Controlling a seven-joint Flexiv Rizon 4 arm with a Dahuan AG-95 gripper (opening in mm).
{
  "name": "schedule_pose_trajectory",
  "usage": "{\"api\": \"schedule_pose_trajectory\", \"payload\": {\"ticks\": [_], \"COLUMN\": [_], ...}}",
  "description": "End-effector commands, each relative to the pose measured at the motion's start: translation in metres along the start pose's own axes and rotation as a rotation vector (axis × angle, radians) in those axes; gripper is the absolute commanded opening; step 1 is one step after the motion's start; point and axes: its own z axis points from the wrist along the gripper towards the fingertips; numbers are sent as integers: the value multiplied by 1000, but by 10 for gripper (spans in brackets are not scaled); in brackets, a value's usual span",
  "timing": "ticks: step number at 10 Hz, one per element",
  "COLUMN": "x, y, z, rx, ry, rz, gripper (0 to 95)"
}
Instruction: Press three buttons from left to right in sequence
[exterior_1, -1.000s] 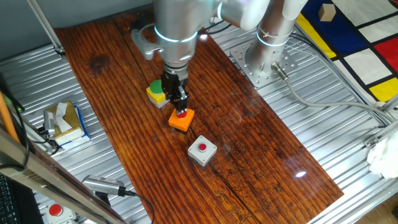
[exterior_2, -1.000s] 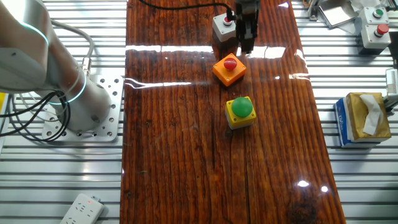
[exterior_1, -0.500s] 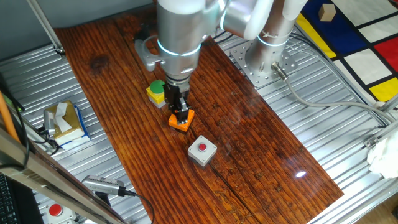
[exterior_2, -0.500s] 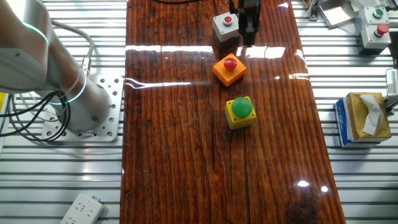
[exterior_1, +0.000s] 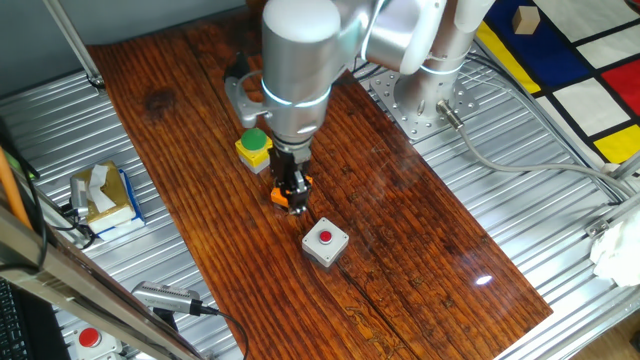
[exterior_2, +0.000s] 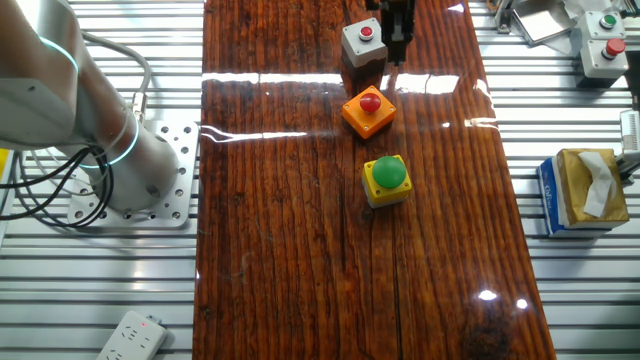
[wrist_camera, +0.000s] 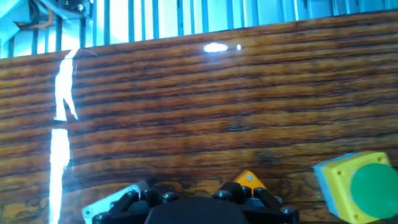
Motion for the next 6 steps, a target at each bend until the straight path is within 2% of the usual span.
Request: {"api": "schedule_pose_trajectory", "payload": {"ticks": [1, 6], "x": [0, 4], "y": [8, 26], "z": [6, 14], "rx": [1, 5], "ry": [-2, -6], "rz": [8, 33], "gripper": [570, 570]}}
